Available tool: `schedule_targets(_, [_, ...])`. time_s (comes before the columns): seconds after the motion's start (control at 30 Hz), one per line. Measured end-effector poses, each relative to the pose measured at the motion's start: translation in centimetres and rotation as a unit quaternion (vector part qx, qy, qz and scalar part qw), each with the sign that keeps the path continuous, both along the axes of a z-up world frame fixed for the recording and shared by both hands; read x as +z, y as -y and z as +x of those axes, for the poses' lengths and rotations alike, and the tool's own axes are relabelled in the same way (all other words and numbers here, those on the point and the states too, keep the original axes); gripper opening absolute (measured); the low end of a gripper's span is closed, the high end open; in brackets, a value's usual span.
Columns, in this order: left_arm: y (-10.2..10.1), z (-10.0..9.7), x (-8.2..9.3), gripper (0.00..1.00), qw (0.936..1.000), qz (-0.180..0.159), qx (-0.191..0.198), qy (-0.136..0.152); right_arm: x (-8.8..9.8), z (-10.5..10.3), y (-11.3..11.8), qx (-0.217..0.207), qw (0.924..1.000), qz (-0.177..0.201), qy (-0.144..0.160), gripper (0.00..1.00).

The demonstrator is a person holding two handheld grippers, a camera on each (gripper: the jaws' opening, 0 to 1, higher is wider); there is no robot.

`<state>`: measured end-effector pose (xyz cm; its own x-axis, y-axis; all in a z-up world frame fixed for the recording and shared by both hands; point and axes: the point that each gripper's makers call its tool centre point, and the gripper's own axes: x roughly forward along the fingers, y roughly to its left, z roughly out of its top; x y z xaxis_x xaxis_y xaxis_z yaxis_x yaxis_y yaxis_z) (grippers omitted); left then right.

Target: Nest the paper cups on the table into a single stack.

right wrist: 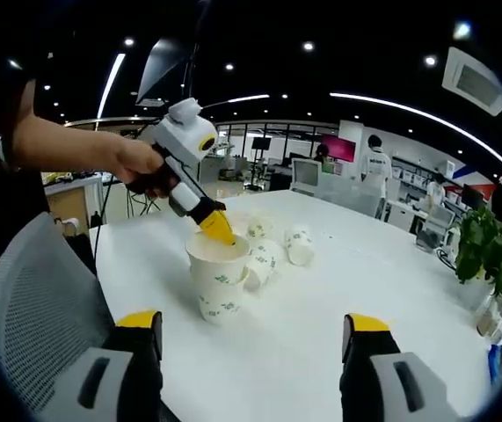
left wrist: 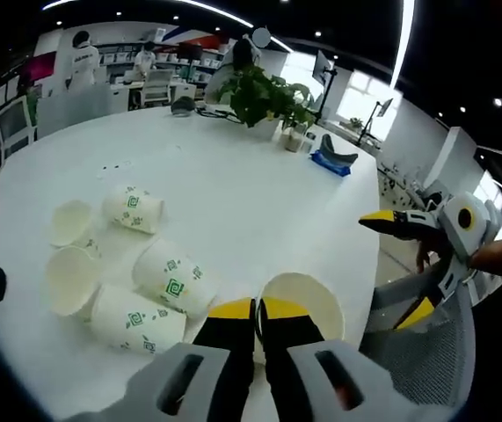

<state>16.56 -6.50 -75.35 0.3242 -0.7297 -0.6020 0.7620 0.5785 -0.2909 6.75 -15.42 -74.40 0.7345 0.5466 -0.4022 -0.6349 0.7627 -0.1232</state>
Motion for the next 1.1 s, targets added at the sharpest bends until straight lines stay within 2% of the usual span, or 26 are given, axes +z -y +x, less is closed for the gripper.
schedule_targets(0.27, [-0.2,-0.2,-1.1,0.00,0.9997,0.019,-0.013,0.001,-0.1,-0.1,0.0,0.001,1.0000,-0.002,-0.003,0.85])
schedule_targets(0.8, [-0.1,-0.1,-0.5,0.04,0.9994,0.023,-0.018,0.016,-0.1,-0.1,-0.1,0.001,1.0000,-0.003,-0.004,0.84])
schedule_targets(1.1, [-0.6,0.2,0.7,0.09,0.9992,0.016,-0.014,0.033,-0.1,-0.2,-0.2,0.004,1.0000,0.001,-0.006,0.84])
